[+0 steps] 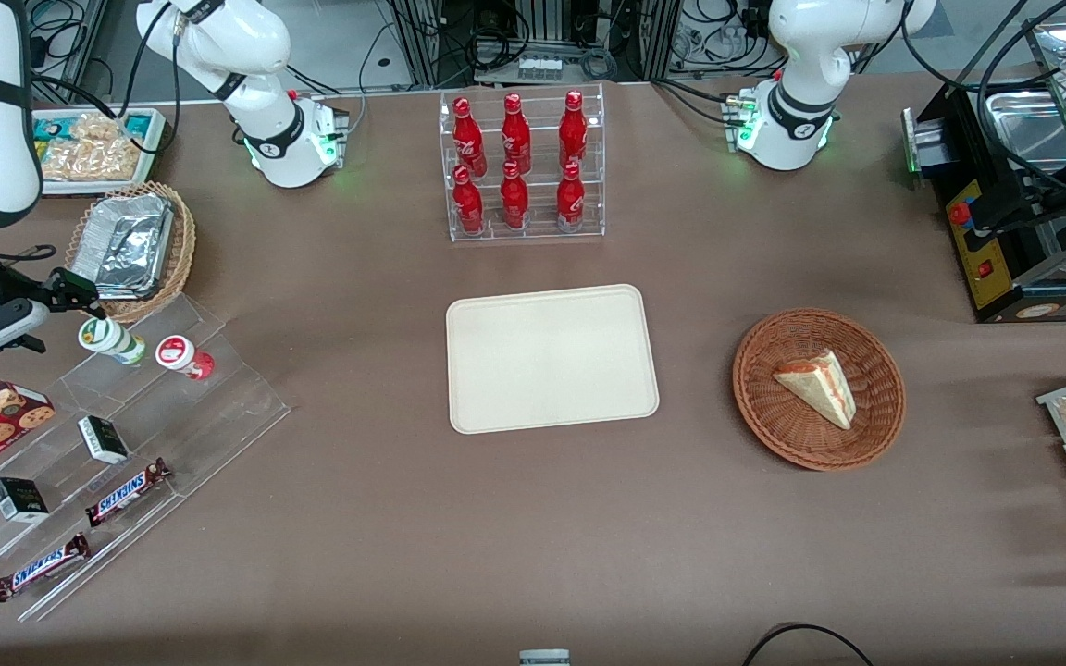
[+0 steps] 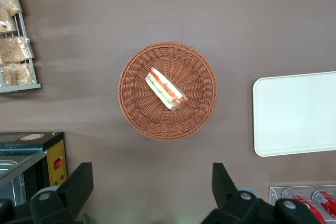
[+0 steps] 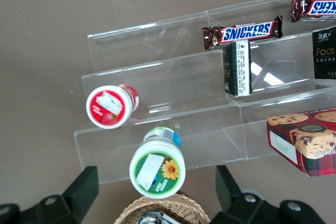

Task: Place green gum on tray
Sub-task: 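Move the right gripper down toward the green-labelled gum bottle on the acrylic stand, then close the right gripper around the green-labelled gum bottle, then lift the gum bottle and carry it over the cream tray, then lower the gum bottle onto the tray and open the right gripper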

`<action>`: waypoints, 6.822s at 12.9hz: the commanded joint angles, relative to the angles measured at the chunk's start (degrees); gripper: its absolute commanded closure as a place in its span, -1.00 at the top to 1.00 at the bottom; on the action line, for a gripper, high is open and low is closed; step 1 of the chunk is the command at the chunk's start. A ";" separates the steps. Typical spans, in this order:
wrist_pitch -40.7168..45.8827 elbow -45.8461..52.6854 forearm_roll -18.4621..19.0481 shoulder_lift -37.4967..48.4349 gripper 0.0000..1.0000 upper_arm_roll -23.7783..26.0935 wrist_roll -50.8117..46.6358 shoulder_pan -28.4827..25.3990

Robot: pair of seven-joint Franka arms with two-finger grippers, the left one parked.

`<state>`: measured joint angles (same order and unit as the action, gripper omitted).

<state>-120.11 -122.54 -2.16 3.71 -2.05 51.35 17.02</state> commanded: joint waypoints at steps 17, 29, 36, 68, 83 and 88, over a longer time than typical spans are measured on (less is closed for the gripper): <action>-10.40 -6.91 -1.88 -1.25 0.99 -0.06 2.18 0.56; -10.32 -8.33 -1.88 -0.99 -0.33 -0.06 2.09 1.26; -3.06 -2.82 -1.88 -0.46 -1.00 0.46 1.04 0.73; -10.65 31.23 -0.74 -39.91 -1.00 0.90 -101.17 -64.91; -15.86 31.23 1.19 -44.14 0.99 0.46 -103.65 -66.59; -14.11 30.44 0.67 -42.13 1.00 0.55 -103.38 -65.89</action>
<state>-135.23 -93.02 -2.05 -39.10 -1.49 -51.49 -49.12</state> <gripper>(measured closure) 0.000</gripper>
